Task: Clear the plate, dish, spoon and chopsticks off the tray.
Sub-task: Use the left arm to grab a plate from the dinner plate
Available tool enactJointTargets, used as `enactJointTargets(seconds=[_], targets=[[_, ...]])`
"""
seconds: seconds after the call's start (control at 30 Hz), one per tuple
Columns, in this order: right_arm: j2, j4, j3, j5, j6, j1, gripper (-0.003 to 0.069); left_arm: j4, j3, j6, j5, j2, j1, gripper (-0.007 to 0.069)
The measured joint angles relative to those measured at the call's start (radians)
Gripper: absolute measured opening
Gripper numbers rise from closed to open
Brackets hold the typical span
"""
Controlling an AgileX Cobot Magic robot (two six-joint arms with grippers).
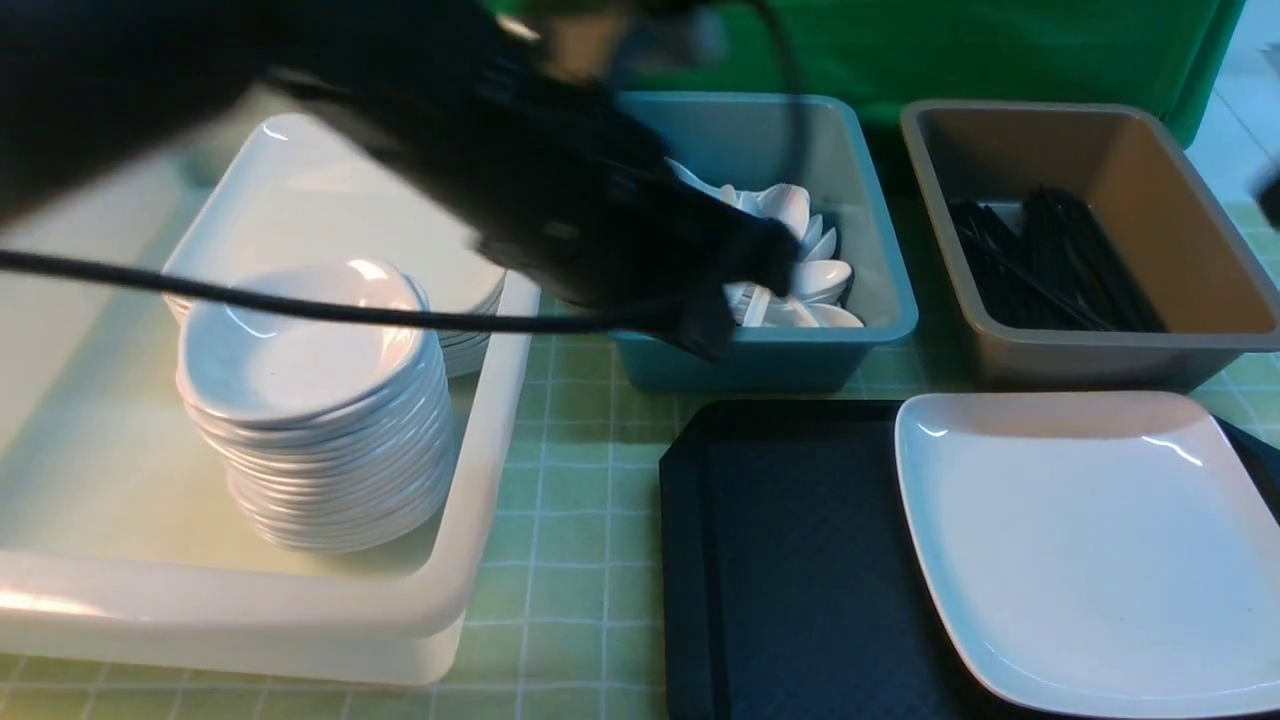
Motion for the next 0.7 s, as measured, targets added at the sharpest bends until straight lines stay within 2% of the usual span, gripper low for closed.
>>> enactJointTargets(seconds=[0.07, 0.17, 0.3, 0.37, 0.5, 0.57, 0.7], targets=[[-0.047, -0.001, 0.108, 0.003, 0.015, -0.058, 0.0001, -0.005, -0.077, 0.001, -0.022, 0.117, -0.033, 0.0001], [-0.083, 0.001, 0.217, 0.007, 0.019, -0.086, 0.0001, -0.008, -0.181, 0.024, -0.045, 0.251, -0.063, 0.0034], [-0.1, 0.008, 0.31, 0.01, 0.012, -0.087, 0.0001, -0.01, -0.336, 0.03, -0.065, 0.43, -0.091, 0.0169], [-0.102, 0.008, 0.315, 0.008, 0.011, -0.087, 0.0001, -0.01, -0.399, 0.03, -0.097, 0.502, -0.093, 0.0269], [-0.119, 0.008, 0.306, 0.007, 0.008, -0.087, 0.0001, 0.005, -0.467, 0.023, -0.158, 0.608, -0.092, 0.0412], [-0.13, 0.009, 0.294, 0.001, 0.007, -0.087, 0.0001, 0.006, -0.478, 0.022, -0.196, 0.643, -0.092, 0.0455], [-0.144, 0.009, 0.27, -0.002, 0.0, -0.087, 0.0001, -0.006, -0.48, 0.021, -0.249, 0.686, -0.092, 0.0477]])
